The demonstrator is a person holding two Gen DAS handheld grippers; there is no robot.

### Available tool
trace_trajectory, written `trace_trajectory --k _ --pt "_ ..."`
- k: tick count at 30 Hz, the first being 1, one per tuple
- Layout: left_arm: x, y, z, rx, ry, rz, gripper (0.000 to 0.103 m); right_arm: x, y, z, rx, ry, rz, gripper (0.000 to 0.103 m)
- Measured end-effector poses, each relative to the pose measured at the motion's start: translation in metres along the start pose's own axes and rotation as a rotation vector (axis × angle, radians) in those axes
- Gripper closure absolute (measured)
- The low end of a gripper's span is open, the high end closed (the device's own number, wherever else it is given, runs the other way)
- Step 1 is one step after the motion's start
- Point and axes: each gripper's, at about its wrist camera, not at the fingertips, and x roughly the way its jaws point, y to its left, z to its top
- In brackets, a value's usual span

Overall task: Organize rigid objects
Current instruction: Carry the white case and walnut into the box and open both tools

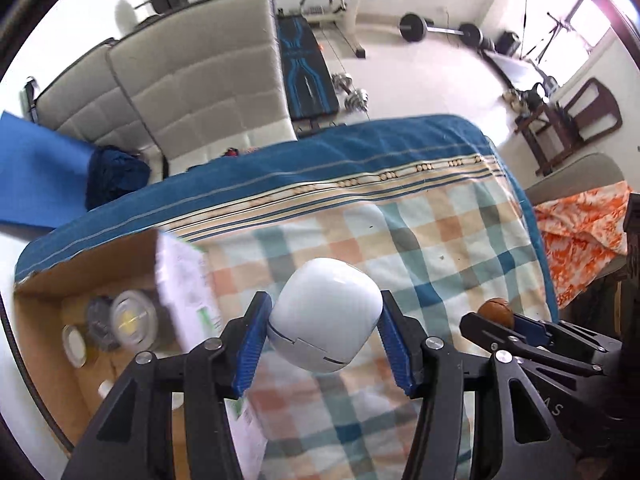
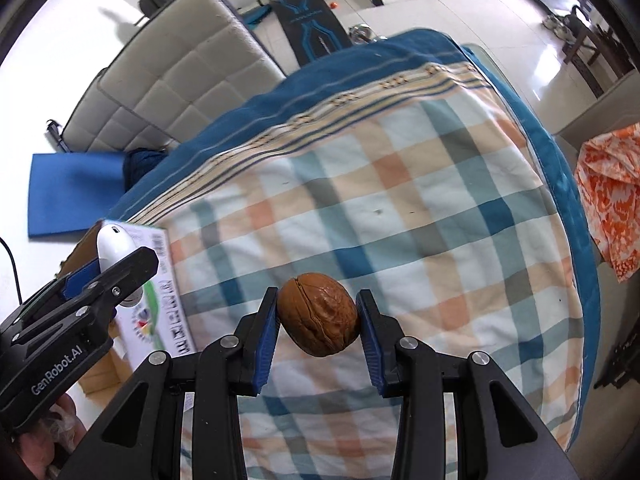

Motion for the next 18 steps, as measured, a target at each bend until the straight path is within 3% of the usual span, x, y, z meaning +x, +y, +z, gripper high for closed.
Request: trace_trajectory --k 9,18 --pt "-0.063 0.07 -0.056 -0.118 -0.065 -0.037 0.052 -0.038 0.086 -0.058 -0.122 -0.042 0.07 0.063" --pt "-0.106 0.181 -0.126 -0.253 -0.073 0.021 0.052 -0.016 0.206 -0.117 -0.277 0.023 0.134 0.063"
